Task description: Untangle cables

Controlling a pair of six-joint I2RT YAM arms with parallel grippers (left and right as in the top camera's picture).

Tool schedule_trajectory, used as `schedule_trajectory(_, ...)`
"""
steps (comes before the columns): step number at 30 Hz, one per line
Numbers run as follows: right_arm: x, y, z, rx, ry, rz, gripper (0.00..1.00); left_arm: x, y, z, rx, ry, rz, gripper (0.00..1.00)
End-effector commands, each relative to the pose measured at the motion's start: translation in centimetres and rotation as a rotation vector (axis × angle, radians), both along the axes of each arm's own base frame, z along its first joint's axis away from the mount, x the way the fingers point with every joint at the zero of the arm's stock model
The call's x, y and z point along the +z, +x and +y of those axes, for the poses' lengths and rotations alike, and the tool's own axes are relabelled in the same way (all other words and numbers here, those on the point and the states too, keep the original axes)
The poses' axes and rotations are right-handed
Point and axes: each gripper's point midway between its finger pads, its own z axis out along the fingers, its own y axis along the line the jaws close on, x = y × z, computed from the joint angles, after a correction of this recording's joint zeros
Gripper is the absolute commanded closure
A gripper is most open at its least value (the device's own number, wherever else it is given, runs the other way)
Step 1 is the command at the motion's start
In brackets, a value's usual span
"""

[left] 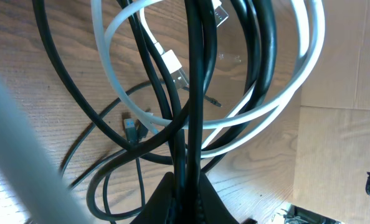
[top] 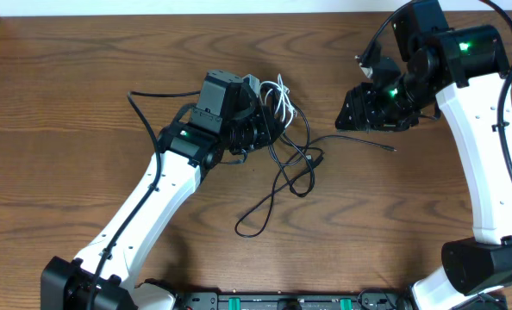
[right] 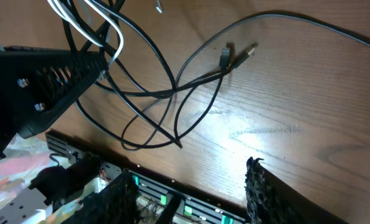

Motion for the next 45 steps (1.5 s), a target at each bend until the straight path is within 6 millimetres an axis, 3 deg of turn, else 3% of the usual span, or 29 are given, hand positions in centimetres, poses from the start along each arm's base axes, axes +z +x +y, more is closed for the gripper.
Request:
schedule_trajectory(1,-0.2,0.1,0.2,0.018,-0.004,-0.010,0.45,0.7,-0.1,-0.2,-0.003,-0.013,-0.014,0.92)
schedule_trajectory(15,0.3,2.4,0.7,0.006,0.021,-0.104,0.46,0.2,1.3,1.2,0.074,0.066,-0.061,0.92)
schedule_trajectory(29,1.4,5.3,1.5,-0.067,0.070,-0.198,0.46,1.2,2.2,0.8,-0.010,0.096,-0.203,0.92)
schedule_trajectory(45,2.0,6.4,1.7,-0.084,0.085,-0.243,0.40,1.5,2.1,0.2,-0.091,0.133,-0.290,0.92)
